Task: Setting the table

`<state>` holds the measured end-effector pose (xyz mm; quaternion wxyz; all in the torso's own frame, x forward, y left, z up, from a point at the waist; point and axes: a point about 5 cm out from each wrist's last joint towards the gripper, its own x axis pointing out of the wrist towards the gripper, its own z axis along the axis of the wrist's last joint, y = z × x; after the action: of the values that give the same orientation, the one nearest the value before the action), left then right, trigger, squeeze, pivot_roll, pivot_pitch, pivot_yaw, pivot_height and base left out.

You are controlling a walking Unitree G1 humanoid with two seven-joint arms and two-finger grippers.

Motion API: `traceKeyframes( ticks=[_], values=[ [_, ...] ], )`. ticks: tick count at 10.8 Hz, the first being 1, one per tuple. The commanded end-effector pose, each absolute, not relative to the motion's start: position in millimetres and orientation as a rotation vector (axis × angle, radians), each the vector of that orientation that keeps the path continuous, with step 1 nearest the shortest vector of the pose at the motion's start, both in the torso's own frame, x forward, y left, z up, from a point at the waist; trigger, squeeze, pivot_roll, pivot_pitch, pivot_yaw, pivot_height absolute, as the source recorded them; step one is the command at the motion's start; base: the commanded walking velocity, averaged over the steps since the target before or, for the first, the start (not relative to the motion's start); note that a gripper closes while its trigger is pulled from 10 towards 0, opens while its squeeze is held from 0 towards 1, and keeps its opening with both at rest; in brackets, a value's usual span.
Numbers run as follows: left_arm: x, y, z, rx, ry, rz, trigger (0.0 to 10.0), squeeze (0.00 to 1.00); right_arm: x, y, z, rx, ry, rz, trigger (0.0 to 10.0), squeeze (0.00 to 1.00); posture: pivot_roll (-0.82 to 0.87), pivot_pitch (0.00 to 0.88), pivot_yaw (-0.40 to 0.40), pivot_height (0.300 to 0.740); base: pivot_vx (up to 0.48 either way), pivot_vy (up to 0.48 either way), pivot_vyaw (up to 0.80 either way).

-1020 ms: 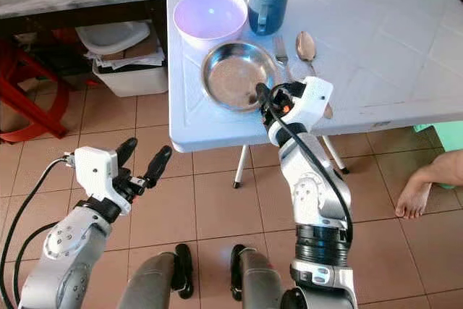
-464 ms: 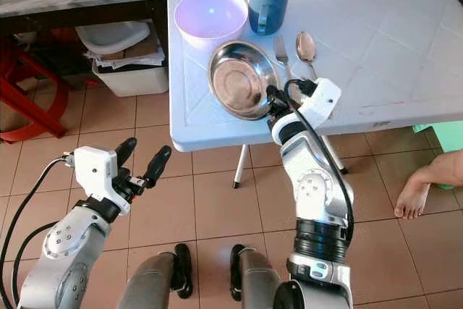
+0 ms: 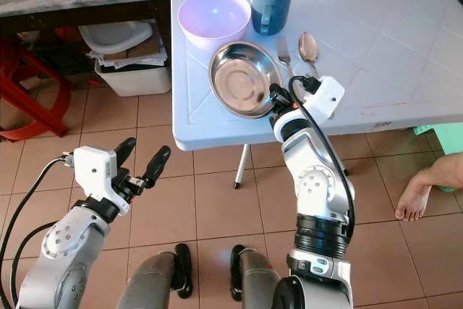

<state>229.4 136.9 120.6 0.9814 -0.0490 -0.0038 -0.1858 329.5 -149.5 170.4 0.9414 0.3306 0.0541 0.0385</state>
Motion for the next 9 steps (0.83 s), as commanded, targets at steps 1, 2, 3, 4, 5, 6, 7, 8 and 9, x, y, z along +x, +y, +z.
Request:
traceKeyframes(
  ticks=[1,2,3,4,5,6,7,8,9],
  values=[
    [230,143,118,-0.066,0.005,-0.332,10.0,0.00,320,-156,138,0.701,0.249,-0.021,0.0,0.00,-0.01,0.280,0.027,0.740,0.000,0.000,0.00],
    [230,143,117,-0.062,0.006,-0.327,10.0,0.00,320,-155,139,0.704,0.246,-0.016,0.0,0.00,-0.01,0.280,0.026,0.740,0.000,0.000,0.00],
    [231,144,118,-0.062,0.003,-0.326,10.0,0.00,318,-151,149,0.760,0.208,-0.003,0.0,0.00,-0.02,0.280,0.026,0.740,0.000,0.000,0.00],
    [231,144,117,-0.061,0.003,-0.319,10.0,0.00,316,-149,156,0.768,0.192,-0.002,0.0,0.00,-0.02,0.280,0.026,0.740,0.000,0.000,0.00],
    [231,145,117,-0.057,0.003,-0.309,10.0,0.00,315,-148,158,0.768,0.191,-0.002,0.0,0.00,-0.02,0.279,0.026,0.740,0.000,0.000,0.00],
    [234,147,116,-0.048,0.004,-0.288,10.0,0.00,311,-138,168,0.791,0.153,0.074,0.0,0.00,-0.02,0.271,0.025,0.740,0.000,0.000,0.00],
    [235,149,116,-0.038,0.007,-0.265,10.0,0.00,306,-133,169,0.793,0.149,0.105,0.0,0.00,-0.02,0.271,0.025,0.740,0.000,0.480,0.00],
    [237,149,115,-0.034,0.007,-0.257,10.0,0.00,303,-132,168,0.800,0.153,0.105,0.0,0.00,-0.02,0.266,0.023,0.740,0.000,0.480,0.00],
    [237,149,114,-0.036,0.005,-0.255,10.0,0.00,301,-132,167,0.815,0.155,0.094,0.0,0.00,-0.03,0.258,0.018,0.740,0.000,0.480,0.00]
  ],
)
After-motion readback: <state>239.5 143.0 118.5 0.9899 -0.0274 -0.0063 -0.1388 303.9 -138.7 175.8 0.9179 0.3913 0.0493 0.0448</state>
